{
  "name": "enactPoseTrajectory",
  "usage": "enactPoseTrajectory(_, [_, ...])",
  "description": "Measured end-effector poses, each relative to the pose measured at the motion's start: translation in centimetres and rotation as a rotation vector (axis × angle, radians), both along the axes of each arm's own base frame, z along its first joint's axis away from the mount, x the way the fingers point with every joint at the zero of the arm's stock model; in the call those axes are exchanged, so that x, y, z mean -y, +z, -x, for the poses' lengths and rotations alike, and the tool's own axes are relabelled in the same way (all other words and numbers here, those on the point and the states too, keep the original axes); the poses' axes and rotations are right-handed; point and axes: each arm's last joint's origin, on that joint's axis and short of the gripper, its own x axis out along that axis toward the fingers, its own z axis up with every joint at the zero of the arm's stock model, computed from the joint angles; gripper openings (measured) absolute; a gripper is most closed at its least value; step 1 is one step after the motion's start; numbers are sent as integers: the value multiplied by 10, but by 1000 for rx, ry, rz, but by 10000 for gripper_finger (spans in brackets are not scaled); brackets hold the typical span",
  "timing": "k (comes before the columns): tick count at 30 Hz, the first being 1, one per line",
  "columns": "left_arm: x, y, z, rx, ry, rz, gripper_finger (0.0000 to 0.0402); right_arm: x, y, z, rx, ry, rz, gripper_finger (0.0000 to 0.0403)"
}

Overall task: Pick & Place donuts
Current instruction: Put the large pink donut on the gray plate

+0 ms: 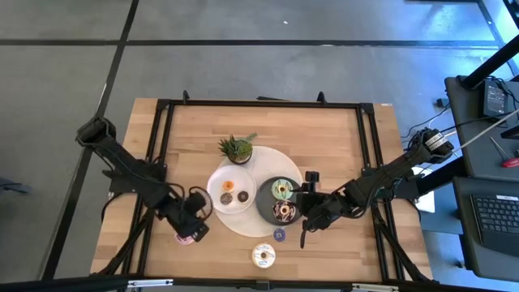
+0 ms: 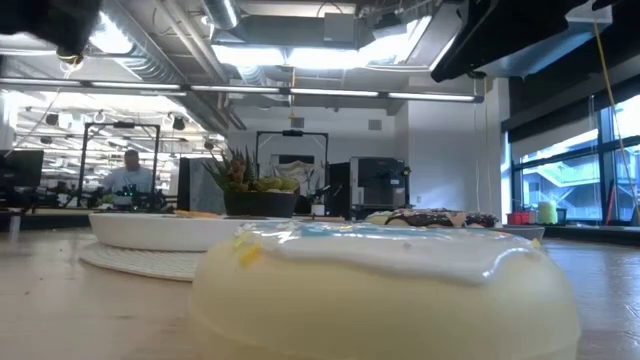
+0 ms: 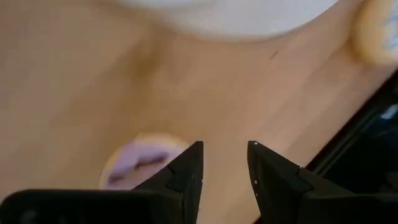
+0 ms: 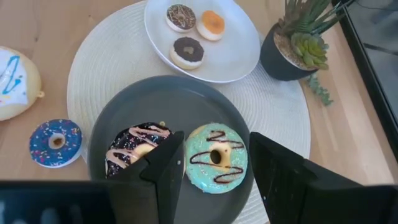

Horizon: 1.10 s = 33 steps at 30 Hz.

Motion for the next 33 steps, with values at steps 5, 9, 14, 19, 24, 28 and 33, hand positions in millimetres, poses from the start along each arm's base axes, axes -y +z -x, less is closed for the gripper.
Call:
enactPoseTrajectory(5, [7,-4,21,-139,68,-1,118,-1,1,-2,16,15,4,181])
enactPoseTrajectory(9, [9,-7,33,-186,144,-46,116,-2,3,-3,39,19,-6,181])
enactPoseTrajectory(14, [16,-16,33,-217,141,-67,116,-2,3,-3,40,18,-7,181])
enactPoseTrajectory(19, [23,-34,31,-314,126,-97,119,-2,3,-3,40,18,-7,181])
enactPoseTrajectory(24, [29,-50,28,-402,118,-112,119,-2,3,-3,41,18,-7,181])
enactPoseTrajectory(28, [30,-57,27,-419,121,-133,116,-2,3,-3,40,18,-7,182])
enactPoseTrajectory(33, [31,-58,26,-414,121,-131,119,-2,3,-3,40,18,-6,182])
